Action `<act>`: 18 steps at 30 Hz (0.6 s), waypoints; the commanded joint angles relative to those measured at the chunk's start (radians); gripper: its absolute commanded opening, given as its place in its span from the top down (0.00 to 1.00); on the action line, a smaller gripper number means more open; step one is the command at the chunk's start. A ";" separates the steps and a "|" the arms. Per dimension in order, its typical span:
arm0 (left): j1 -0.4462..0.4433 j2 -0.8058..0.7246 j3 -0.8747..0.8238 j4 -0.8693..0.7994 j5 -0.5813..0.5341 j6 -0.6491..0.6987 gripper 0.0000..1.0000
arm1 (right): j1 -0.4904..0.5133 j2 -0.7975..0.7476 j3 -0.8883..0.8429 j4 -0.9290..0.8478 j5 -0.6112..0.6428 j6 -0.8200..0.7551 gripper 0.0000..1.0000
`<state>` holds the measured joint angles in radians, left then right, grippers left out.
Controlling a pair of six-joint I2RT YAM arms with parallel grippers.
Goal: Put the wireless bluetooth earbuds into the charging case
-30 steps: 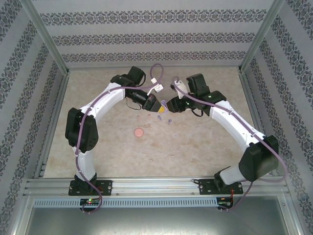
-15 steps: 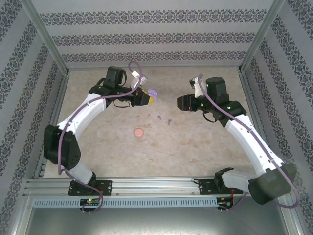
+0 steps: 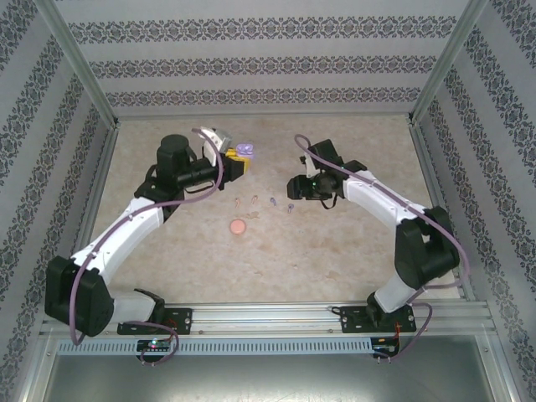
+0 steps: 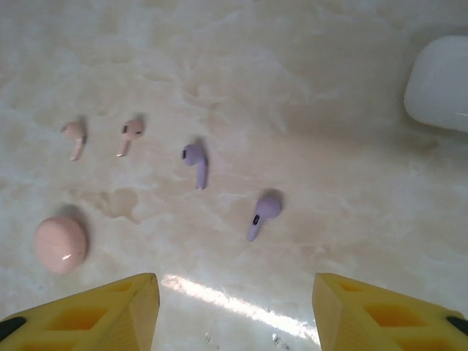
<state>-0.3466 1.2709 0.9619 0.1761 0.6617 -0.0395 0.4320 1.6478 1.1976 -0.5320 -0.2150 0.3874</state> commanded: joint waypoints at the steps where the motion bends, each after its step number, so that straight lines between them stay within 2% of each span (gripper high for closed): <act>1: -0.013 -0.056 -0.069 0.253 -0.215 -0.037 1.00 | 0.034 0.058 0.073 -0.009 0.063 0.043 0.43; 5: -0.014 -0.079 -0.107 0.262 -0.275 -0.084 1.00 | 0.069 0.156 0.159 -0.030 0.062 0.007 0.43; 12: -0.014 -0.085 -0.239 0.508 -0.285 -0.134 1.00 | 0.104 0.313 0.300 -0.076 0.043 -0.072 0.48; 18: -0.012 -0.056 -0.248 0.569 -0.284 -0.176 1.00 | 0.126 0.422 0.399 -0.130 0.081 -0.106 0.51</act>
<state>-0.3527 1.2095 0.7136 0.6094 0.3862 -0.1711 0.5415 2.0357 1.5497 -0.6022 -0.1711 0.3180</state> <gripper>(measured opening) 0.201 0.494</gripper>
